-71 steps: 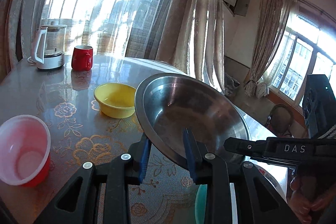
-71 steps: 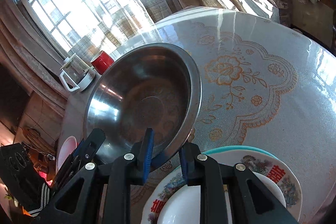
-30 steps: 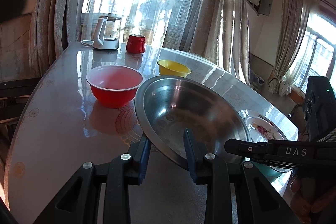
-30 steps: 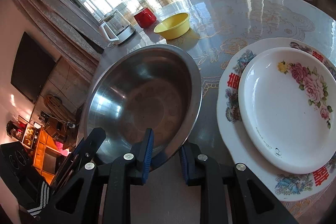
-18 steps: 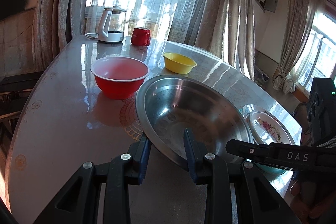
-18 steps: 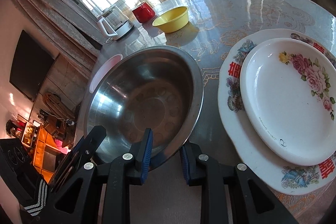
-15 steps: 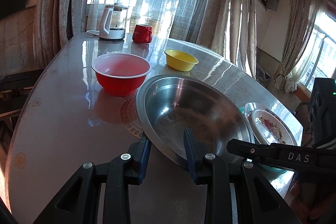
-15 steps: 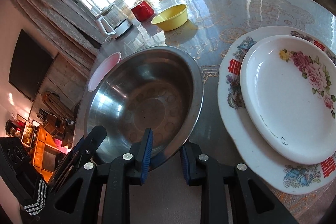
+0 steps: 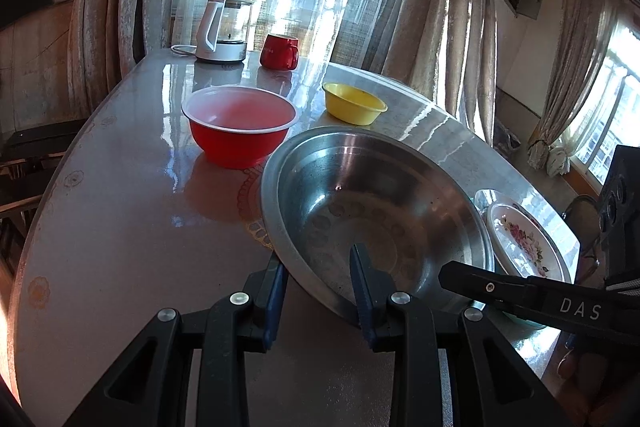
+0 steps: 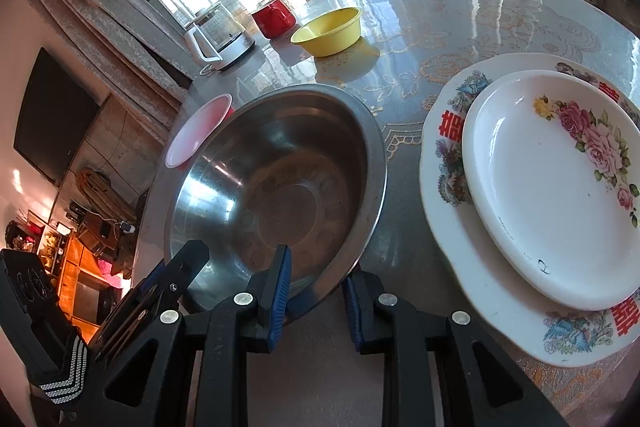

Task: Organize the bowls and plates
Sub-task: 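Lower the steel bowl onto the table beside the plates and open the right tool, then move the right tool to the rim of the yellow bowl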

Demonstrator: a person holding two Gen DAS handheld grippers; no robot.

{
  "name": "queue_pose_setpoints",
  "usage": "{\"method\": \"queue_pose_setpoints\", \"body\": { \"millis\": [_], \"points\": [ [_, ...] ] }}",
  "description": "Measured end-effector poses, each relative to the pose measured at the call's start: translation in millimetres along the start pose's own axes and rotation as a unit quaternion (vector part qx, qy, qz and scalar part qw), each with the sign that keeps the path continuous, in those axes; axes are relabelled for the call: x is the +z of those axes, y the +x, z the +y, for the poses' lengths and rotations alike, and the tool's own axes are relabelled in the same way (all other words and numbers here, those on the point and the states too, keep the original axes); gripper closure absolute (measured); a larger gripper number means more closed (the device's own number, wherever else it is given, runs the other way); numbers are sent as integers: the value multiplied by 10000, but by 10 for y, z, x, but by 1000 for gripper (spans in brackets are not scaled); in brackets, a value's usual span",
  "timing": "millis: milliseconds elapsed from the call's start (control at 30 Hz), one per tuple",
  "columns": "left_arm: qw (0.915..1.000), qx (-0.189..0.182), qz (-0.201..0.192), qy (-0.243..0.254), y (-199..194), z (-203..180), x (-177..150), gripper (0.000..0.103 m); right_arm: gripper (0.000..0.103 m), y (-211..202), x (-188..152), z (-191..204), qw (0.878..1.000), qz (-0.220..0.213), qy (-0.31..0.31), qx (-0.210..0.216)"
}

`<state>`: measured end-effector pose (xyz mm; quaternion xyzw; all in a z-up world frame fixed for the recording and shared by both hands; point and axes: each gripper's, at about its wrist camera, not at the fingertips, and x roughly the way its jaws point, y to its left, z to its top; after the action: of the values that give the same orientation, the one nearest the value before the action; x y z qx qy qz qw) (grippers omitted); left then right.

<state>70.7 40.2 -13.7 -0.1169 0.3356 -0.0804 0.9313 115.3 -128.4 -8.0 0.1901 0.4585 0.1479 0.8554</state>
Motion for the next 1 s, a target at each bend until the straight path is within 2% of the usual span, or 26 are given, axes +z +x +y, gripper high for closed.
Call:
{"method": "queue_pose_setpoints", "body": {
  "millis": [133, 467, 567, 633, 700, 800, 867, 1000],
  "points": [
    [10000, 10, 55, -28, -11, 16, -30, 71, 73, -50, -5, 17, 10000, -20, -11, 58],
    [10000, 2, 1, 9, -21, -8, -32, 65, 73, -137, 26, -114, 9996, -190, 122, 157],
    [9999, 112, 9, 109, 15, -70, 12, 65, 74, -127, -4, -118, 9997, -190, 101, 139],
    [9998, 144, 91, 108, 51, -80, 37, 62, 74, -155, -11, -152, 9990, -212, 262, 297],
    [9997, 81, 200, 77, 69, -60, 46, 55, 74, -213, -1, -170, 9984, -301, 320, 367],
    [9996, -1, 241, -121, 20, 0, 49, 45, 73, -341, 26, -195, 9977, -556, 273, 263],
    [9995, -9, 209, -236, -32, 47, 66, 43, 73, -416, 47, -240, 9969, -711, 295, 179],
    [9991, 133, 127, -374, -123, 110, 112, 34, 73, -491, 96, -327, 9956, -863, 346, 146]
  ]
}}
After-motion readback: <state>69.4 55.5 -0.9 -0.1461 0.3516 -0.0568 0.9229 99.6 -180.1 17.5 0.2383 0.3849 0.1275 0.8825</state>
